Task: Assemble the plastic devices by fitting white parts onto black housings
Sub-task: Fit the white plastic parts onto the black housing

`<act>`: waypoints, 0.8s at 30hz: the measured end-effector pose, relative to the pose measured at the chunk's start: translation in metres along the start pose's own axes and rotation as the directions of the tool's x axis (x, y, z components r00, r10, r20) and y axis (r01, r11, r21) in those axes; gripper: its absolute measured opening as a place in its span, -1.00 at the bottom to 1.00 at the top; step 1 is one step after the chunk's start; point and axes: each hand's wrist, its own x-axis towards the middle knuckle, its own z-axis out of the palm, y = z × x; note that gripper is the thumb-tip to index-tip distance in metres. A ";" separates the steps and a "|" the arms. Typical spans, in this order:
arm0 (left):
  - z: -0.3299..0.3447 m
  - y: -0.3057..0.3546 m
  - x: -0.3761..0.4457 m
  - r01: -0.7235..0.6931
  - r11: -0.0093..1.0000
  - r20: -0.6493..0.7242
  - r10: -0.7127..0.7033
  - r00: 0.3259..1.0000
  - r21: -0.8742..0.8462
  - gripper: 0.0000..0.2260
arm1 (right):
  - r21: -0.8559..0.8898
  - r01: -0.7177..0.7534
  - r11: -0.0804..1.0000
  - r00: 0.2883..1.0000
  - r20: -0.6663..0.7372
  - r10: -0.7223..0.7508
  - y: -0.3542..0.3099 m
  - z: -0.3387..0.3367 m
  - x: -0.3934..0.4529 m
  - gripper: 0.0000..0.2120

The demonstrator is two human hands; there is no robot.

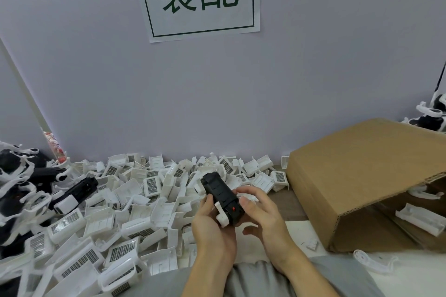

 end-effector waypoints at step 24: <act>0.002 -0.005 0.002 -0.164 0.927 0.089 0.142 0.986 0.339 -0.55 | -0.345 0.221 0.912 0.922 -0.232 -0.311 0.006 0.002 0.005 -0.85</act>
